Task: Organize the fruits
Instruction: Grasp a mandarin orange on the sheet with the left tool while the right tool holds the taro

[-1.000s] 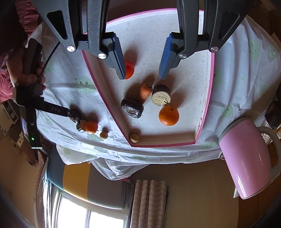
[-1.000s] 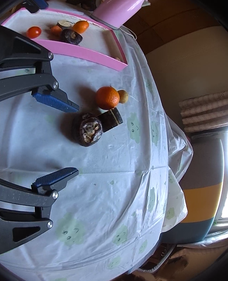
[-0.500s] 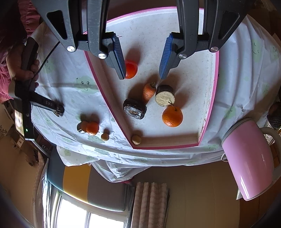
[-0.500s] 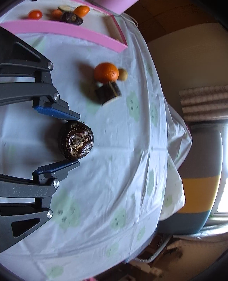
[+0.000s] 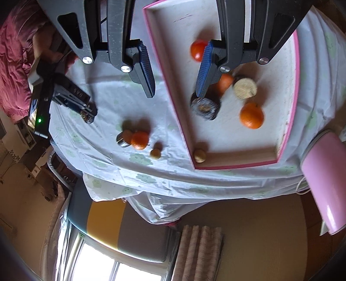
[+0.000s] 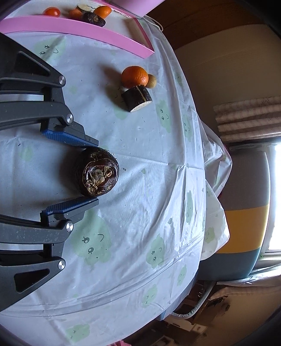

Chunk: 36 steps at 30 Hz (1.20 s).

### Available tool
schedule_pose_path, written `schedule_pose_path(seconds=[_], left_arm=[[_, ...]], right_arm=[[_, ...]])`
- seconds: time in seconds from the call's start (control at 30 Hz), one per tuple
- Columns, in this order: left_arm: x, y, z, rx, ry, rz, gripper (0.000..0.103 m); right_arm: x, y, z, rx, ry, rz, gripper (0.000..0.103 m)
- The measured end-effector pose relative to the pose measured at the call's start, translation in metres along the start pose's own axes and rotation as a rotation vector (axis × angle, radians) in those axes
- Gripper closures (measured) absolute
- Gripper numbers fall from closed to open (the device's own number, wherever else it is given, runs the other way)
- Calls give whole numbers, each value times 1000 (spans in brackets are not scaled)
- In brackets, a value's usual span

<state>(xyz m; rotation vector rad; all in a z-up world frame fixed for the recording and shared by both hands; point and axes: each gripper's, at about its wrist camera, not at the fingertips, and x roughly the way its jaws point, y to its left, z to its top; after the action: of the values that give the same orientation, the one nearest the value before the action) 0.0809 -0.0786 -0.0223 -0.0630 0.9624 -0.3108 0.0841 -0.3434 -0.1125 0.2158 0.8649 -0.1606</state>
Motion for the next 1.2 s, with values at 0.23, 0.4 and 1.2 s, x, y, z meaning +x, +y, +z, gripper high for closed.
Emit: schedule_pose_path(seconds=[0.23,0.4,1.2], left_arm=[[30,-21,27,-14,40,-42,63],[53,-37,40,13,64,-40,63],[139,-73,73,135,183,-21,61]], right_arm=[[0,-2,-2,11,-10,13,56],[1,-2,-2,12,-10,17,55],[2,-4,-3,17,-18,46,50]])
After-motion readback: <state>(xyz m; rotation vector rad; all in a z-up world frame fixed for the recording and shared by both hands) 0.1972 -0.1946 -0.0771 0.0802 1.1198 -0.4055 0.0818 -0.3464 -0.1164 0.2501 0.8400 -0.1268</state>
